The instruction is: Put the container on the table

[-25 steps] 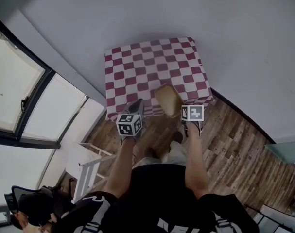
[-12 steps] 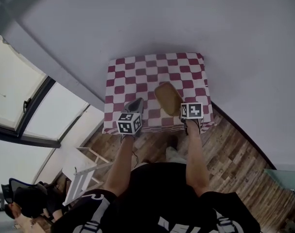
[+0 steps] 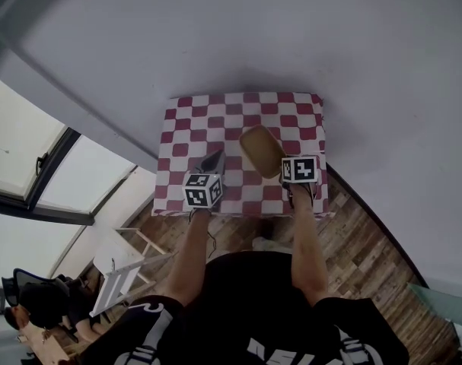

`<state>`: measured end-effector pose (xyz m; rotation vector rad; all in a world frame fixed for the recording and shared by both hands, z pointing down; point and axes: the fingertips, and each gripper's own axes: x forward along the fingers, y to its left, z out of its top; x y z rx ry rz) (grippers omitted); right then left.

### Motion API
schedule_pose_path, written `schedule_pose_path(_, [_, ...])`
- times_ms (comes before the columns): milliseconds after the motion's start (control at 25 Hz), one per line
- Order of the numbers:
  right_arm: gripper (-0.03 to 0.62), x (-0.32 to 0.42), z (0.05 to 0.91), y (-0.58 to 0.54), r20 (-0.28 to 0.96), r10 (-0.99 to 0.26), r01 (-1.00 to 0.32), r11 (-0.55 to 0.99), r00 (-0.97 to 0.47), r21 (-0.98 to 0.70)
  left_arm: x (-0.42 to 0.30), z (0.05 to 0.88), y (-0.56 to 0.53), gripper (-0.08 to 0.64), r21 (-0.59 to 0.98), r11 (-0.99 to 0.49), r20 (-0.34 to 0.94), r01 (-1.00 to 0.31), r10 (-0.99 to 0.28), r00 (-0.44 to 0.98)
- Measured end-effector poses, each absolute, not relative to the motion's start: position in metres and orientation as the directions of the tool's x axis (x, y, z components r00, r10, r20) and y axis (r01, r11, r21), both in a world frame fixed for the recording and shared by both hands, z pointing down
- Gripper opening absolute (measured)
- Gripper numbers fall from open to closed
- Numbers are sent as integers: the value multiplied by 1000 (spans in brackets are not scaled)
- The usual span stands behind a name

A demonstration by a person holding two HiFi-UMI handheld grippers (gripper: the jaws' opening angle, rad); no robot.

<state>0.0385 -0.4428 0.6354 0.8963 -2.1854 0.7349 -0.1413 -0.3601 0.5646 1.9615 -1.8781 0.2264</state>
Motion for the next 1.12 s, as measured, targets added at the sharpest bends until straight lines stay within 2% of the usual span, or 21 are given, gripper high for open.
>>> schedule_pose_path(680, [32, 20, 654, -465, 755, -284, -674, 688, -591, -269, -151, 584, -350, 25, 188, 135, 421, -973, -906, -44])
schedule_pose_path(880, [32, 9, 663, -454, 764, -245, -640, 719, -597, -270, -168, 595, -335, 25, 232, 211, 427, -949, -899, -96])
schedule_pose_path(1120, [32, 14, 668, -462, 775, -244, -642, 722, -584, -257, -169, 602, -342, 25, 265, 222, 423, -938, -901, -94])
